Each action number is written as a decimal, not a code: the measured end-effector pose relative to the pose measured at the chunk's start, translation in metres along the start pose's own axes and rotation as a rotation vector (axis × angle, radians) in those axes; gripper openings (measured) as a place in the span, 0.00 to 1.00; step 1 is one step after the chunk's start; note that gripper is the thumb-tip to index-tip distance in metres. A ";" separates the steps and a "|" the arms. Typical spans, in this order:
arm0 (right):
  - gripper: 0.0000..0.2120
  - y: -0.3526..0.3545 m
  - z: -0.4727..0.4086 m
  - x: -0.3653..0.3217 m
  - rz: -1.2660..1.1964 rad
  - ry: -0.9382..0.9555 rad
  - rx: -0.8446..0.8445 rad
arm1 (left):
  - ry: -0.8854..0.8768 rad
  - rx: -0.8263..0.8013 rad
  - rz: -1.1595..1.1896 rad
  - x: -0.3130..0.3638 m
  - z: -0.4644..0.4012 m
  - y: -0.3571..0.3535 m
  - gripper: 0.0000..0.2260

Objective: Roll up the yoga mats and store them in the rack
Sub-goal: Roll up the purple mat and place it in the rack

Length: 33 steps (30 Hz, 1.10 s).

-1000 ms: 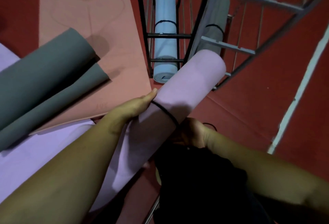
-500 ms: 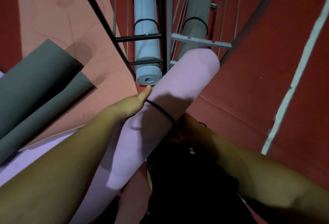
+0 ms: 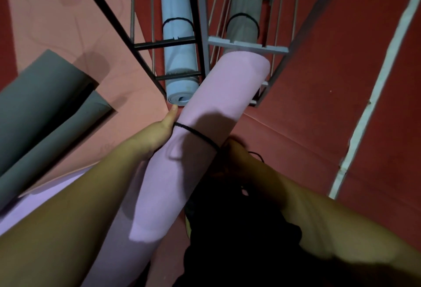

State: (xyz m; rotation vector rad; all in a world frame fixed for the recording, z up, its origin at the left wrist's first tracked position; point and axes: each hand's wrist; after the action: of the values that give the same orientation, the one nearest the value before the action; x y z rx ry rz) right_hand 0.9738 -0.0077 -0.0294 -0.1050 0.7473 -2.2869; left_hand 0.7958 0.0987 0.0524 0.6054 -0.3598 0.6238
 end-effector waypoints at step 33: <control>0.41 0.003 -0.014 -0.043 -0.010 0.473 0.015 | -0.393 0.151 -0.119 0.025 -0.020 -0.039 0.38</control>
State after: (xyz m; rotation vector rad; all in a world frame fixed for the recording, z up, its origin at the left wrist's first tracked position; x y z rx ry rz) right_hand 1.0031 0.0256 -0.0367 0.4550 0.9634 -2.3504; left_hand 0.8421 0.0965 0.0324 0.8909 -0.6429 0.4171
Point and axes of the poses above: each hand's wrist, its own z-axis away from the middle knuckle, its own y-axis out of the back of the hand, x = y × z, and after that the axes turned 11 degrees about -z, right-handed
